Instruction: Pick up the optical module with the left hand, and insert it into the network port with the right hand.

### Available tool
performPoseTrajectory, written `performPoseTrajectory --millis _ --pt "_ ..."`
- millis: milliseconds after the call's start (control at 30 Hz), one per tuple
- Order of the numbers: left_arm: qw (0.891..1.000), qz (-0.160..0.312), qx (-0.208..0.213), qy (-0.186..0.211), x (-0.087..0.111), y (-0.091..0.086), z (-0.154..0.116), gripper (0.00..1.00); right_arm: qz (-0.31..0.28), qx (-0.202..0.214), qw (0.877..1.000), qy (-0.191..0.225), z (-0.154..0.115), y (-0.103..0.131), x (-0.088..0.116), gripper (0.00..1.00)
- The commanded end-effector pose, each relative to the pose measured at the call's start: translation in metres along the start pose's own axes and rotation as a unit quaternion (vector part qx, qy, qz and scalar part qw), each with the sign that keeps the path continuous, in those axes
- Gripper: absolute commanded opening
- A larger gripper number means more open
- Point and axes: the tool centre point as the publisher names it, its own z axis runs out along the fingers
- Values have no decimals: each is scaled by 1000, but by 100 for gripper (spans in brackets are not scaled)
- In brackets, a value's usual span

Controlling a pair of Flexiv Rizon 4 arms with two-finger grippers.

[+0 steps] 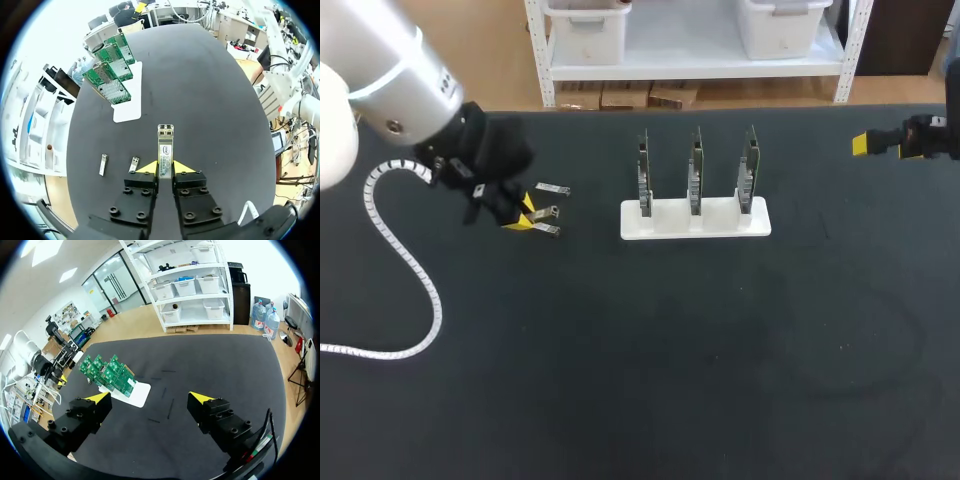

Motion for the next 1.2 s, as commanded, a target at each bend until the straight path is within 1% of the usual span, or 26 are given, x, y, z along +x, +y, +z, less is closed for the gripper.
performPoseTrajectory --millis 33,533,667,700,733,833,933,967,1000,1100,1167,1200 --pt "1000 1 0 -1 1 0 -1 0 1 7 1000 1 -2 3 0 100" --pt "1000 1 0 -1 1 0 -1 0 1 7 1000 1 -2 3 0 100" --pt "1000 19 -14 -11 -25 14 -18 0 1 7 1000 1 -2 3 0 100" --pt "999 27 -21 -19 -32 18 -23 0 1 7 1000 1 -2 3 0 100" --pt "998 29 -22 -42 -38 22 -28 0 1 7 1000 1 -2 3 0 100" --pt "997 35 -37 -58 -53 32 -42 0 1 7 1000 1 -2 3 0 100" --pt "996 35 -43 -76 -65 39 -54 0 1 7 1000 1 -2 3 0 100" --pt "995 34 -44 -86 -69 41 -57 0 1 7 1000 1 -2 3 0 100" --pt "993 31 -40 -110 -72 43 -60 0 1 7 1000 1 -2 3 0 100" --pt "990 22 -41 -136 -81 49 -66 0 1 7 1000 1 -2 3 0 100" --pt "986 25 -43 -157 -88 52 -69 0 1 7 1000 1 -2 3 0 100" --pt "986 26 -47 -159 -92 54 -71 0 1 7 1000 1 -2 3 0 100"
